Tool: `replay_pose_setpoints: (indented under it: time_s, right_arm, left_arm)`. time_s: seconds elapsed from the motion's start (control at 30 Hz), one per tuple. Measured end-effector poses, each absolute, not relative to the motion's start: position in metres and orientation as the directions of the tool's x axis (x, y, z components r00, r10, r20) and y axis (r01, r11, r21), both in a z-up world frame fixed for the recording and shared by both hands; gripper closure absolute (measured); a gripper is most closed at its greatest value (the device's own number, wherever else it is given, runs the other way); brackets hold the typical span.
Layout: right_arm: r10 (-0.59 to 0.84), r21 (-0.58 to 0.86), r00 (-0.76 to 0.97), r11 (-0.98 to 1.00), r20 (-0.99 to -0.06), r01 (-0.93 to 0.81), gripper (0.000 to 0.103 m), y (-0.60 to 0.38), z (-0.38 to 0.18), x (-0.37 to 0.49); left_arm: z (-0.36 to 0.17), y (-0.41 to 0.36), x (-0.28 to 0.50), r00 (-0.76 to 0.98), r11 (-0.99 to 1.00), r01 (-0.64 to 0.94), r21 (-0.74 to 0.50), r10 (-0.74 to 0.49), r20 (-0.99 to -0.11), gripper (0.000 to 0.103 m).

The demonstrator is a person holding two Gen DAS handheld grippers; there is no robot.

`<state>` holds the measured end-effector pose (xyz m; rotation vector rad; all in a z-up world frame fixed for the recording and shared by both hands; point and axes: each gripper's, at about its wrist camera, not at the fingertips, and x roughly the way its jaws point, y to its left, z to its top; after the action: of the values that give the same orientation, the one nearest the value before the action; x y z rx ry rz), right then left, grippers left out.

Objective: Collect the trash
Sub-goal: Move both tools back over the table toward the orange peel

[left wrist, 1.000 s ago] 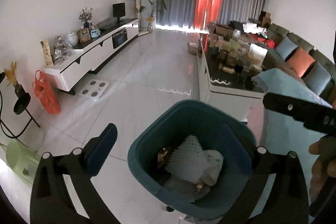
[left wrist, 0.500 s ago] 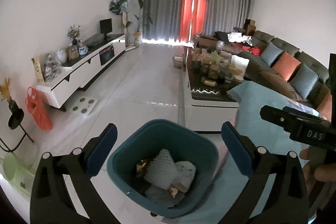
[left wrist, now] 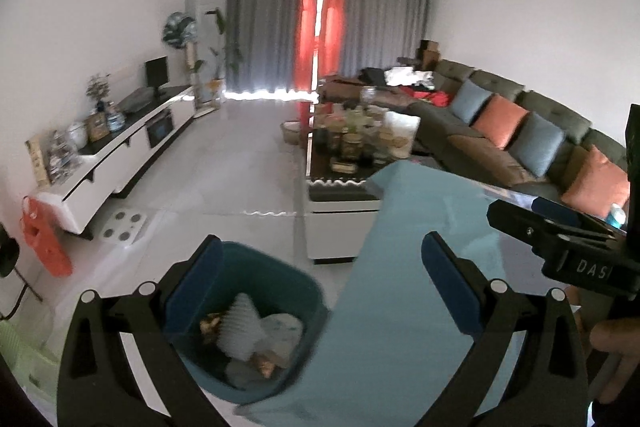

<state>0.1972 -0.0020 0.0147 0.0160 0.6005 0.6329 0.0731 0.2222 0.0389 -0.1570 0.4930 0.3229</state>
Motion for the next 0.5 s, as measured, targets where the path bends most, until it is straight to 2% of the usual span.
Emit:
replay_pose_setpoints:
  time_s: [0.5]
  right_arm:
    - [0.424,0.179,0.789,0.905,-0.444,-0.386,0.007,-0.129,0.024,0.164]
  left_arm:
    - [0.052,0.111,0.086,0.885,0.990,-0.122,-0.066,0.078,-0.460,0.005]
